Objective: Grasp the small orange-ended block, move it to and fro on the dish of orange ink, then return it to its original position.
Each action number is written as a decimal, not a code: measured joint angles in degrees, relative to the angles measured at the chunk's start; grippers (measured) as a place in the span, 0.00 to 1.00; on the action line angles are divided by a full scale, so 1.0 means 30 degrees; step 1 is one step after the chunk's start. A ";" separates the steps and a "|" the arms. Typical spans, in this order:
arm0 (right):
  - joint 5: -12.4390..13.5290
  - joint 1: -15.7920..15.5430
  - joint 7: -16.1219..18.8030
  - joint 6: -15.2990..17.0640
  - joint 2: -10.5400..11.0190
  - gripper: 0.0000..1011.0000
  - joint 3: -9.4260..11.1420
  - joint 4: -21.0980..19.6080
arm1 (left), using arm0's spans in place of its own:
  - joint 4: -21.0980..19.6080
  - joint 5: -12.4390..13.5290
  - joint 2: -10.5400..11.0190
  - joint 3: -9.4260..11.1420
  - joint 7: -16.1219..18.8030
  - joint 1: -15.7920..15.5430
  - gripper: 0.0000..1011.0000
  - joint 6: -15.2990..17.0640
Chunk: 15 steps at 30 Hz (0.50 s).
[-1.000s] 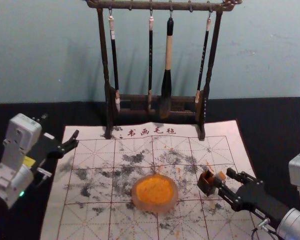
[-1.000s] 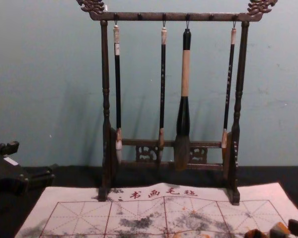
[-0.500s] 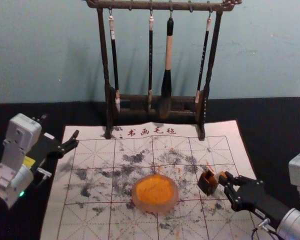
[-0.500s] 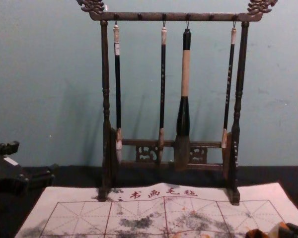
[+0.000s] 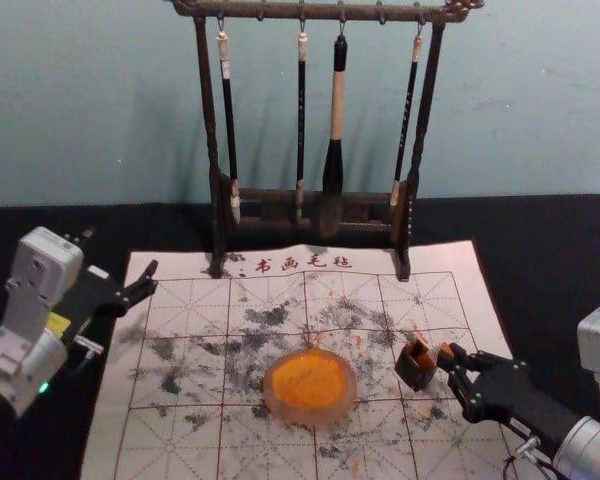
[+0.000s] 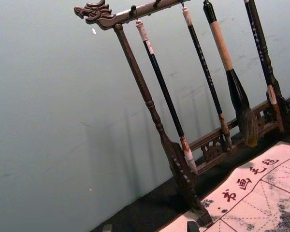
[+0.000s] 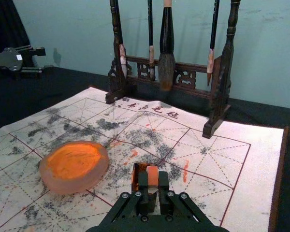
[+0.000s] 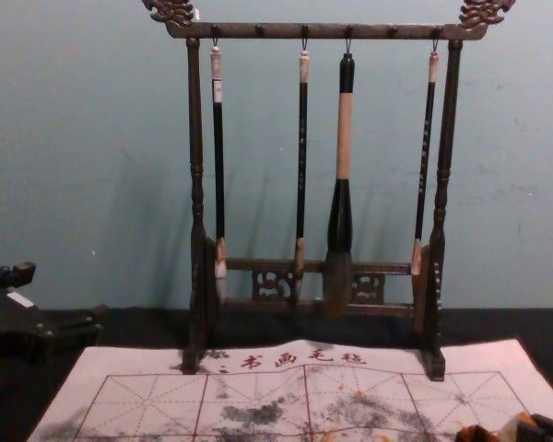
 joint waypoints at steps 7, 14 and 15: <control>0.0000 0.0000 0.0000 0.0001 -0.0001 0.09 0.0001 0.0001 | 0.0000 0.0000 0.0001 0.0001 0.0000 -0.0001 0.99 0.0000; 0.0000 0.0001 0.0000 0.0001 0.0000 0.09 0.0001 0.0001 | -0.0001 -0.0001 0.0000 0.0001 0.0000 -0.0001 0.99 0.0000; 0.0000 0.0000 0.0000 0.0001 -0.0001 0.09 0.0001 0.0001 | 0.0000 0.0001 0.0000 0.0001 0.0000 -0.0001 0.99 0.0000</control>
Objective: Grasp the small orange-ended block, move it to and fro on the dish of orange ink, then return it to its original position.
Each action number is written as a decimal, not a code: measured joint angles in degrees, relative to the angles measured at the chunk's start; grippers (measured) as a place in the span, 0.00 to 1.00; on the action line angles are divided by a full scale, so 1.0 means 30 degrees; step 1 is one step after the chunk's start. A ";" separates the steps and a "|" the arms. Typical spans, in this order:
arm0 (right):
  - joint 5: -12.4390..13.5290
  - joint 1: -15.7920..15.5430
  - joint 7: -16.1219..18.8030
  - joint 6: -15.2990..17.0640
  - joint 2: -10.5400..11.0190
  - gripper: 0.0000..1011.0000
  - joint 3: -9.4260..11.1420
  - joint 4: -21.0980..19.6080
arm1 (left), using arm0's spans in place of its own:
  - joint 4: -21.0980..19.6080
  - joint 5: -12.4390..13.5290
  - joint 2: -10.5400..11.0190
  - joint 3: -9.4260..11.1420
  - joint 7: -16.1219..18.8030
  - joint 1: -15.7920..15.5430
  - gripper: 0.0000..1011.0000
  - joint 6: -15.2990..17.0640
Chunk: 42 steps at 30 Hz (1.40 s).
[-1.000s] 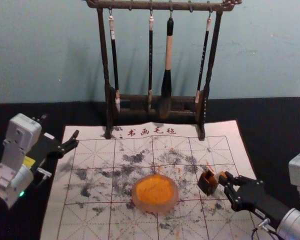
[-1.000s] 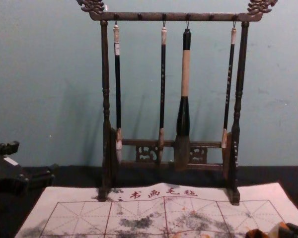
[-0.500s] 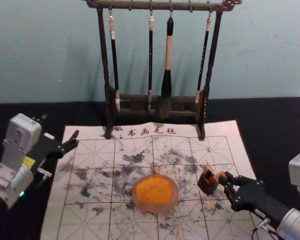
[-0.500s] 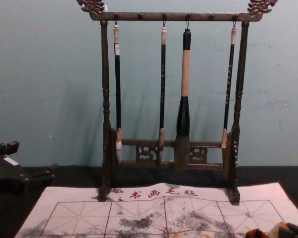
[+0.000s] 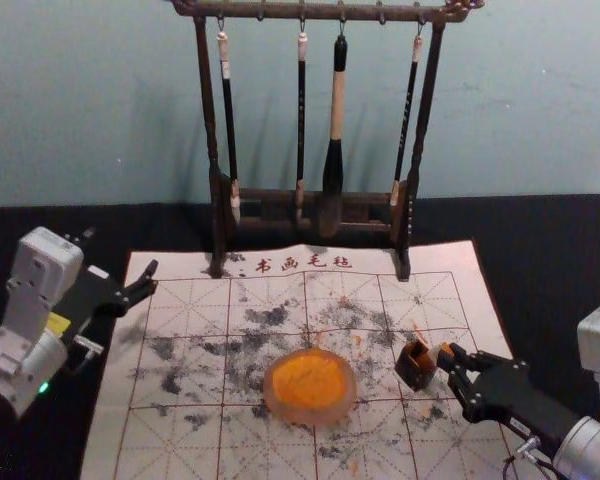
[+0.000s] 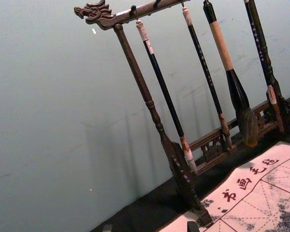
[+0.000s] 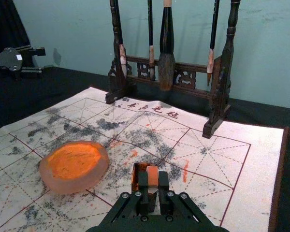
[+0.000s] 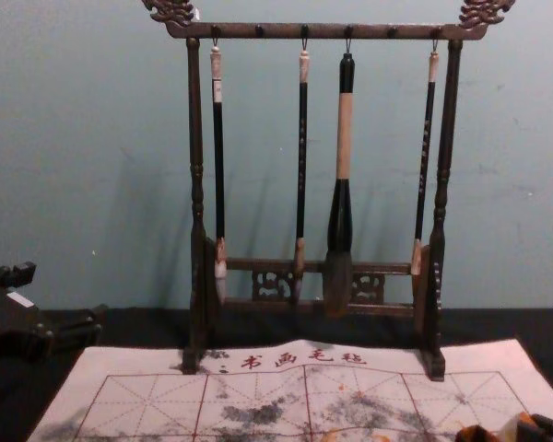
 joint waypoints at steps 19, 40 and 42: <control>0.0105 0.0162 0.0767 0.0000 -0.0048 0.09 0.0244 -0.0157 | 0.0000 -0.0001 0.0000 0.0000 0.0000 0.0000 0.99 0.0000; 0.0219 -0.0713 0.0526 0.0180 0.0900 0.09 0.1210 -0.2657 | 0.0000 -0.0001 0.0000 -0.0001 -0.0001 0.0000 0.99 0.0000; 0.0264 -0.0669 0.0576 0.0182 0.0922 0.09 0.1228 -0.2700 | -0.0001 -0.0002 0.0000 0.0000 0.0000 0.0000 0.99 0.0000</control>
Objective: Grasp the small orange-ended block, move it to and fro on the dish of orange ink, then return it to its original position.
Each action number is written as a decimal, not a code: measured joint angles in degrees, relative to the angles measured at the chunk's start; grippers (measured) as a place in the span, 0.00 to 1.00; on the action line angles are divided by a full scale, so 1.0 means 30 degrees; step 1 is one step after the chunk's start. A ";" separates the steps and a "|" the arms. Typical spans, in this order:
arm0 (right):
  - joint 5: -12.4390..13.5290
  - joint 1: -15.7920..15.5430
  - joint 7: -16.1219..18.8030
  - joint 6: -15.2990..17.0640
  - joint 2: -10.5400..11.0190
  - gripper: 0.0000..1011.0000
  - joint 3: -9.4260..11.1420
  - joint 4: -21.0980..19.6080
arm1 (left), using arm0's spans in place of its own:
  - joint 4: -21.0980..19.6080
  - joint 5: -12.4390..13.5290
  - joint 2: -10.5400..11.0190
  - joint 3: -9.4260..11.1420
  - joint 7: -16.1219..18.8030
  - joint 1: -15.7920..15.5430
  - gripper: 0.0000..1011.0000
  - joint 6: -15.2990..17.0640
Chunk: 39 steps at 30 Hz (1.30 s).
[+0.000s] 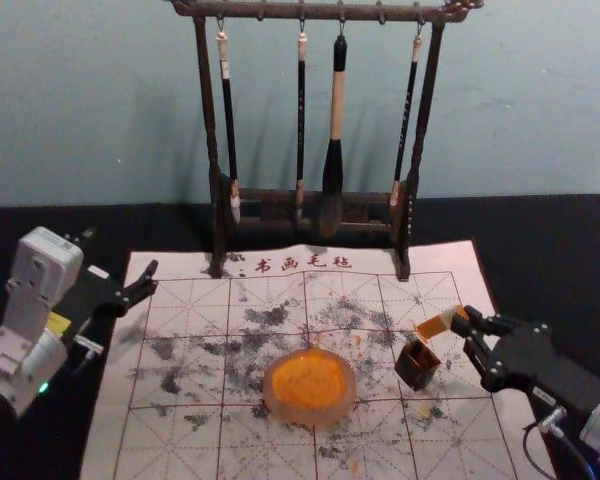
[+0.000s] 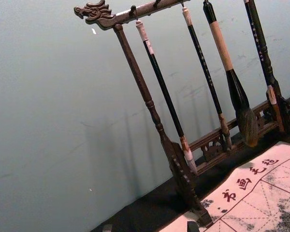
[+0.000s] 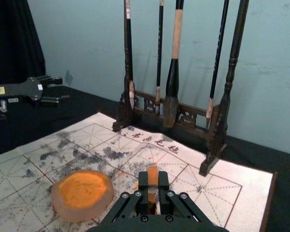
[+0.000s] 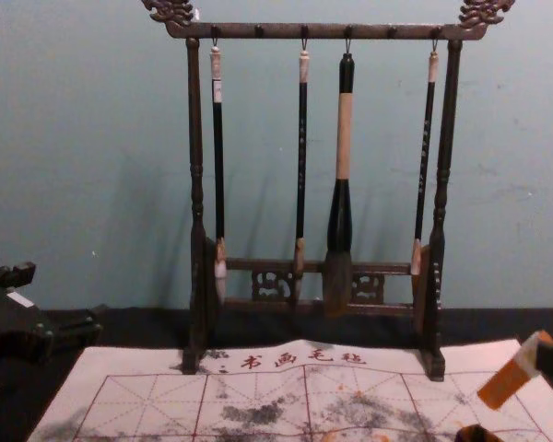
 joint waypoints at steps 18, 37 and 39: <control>-0.0024 0.3154 0.2192 0.0797 0.0169 0.09 -0.2114 0.1384 | 0.0001 0.0001 0.0000 -0.0001 0.0000 0.0000 0.99 0.0000; -0.0432 0.6638 0.4669 0.3658 0.1392 0.09 -0.4928 0.2087 | 0.0000 0.0001 0.0000 0.0000 0.0000 0.0000 0.99 0.0000; -0.0568 0.7080 0.5050 0.3904 0.1580 0.09 -0.5378 0.2087 | 0.0001 0.0000 0.0000 -0.0001 0.0000 -0.0001 0.99 0.0000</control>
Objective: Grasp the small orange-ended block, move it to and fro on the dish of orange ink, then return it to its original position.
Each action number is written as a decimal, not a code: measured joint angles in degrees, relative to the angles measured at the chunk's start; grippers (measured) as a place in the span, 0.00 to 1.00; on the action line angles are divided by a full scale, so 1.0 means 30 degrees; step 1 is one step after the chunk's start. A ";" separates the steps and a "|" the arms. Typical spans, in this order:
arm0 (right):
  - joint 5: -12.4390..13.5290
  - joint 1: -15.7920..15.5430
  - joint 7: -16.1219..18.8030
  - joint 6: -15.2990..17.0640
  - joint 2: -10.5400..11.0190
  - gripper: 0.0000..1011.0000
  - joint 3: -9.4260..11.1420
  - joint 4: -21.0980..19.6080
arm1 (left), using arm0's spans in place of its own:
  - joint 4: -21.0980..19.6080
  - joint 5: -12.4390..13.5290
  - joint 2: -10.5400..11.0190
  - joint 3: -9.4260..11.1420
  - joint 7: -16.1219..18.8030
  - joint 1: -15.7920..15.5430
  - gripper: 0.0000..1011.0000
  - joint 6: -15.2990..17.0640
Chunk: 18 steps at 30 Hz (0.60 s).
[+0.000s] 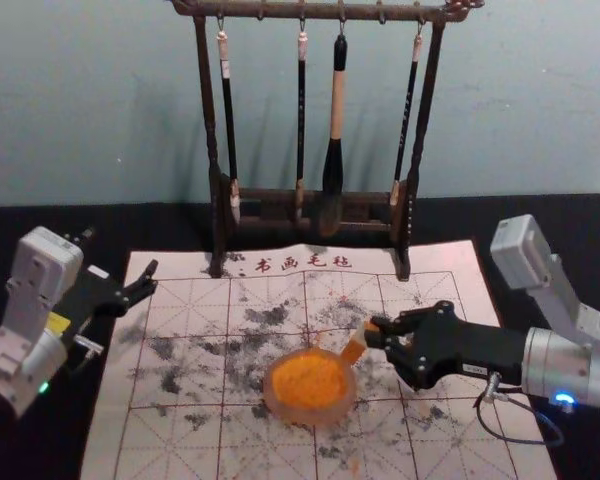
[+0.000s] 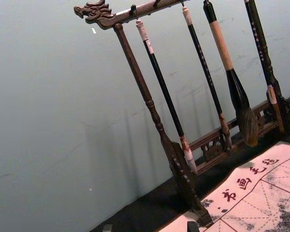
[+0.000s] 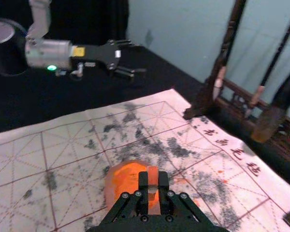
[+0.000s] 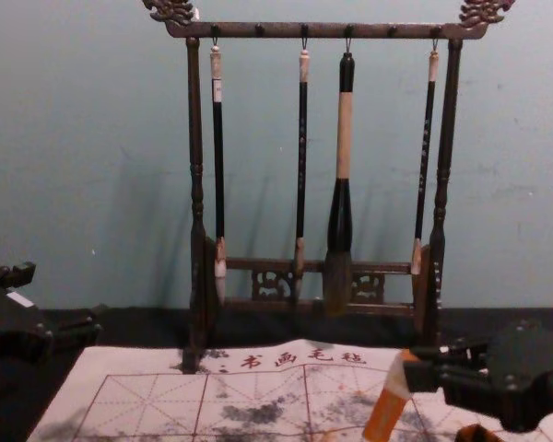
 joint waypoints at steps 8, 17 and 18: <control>-0.0667 0.1057 0.0520 0.0607 0.0286 0.09 -0.1235 -0.0080 | 0.0000 0.0001 0.0000 0.0001 0.0000 0.0001 0.99 0.0000; -0.1227 0.2006 0.0774 0.0925 0.0295 0.09 -0.2339 0.0075 | 0.0000 0.0002 0.0000 0.0001 0.0000 0.0001 0.99 0.0000; -0.1308 0.2153 0.0789 0.0954 0.0256 0.09 -0.2526 0.0157 | 0.0000 0.0001 0.0001 0.0000 -0.0001 0.0000 0.99 0.0000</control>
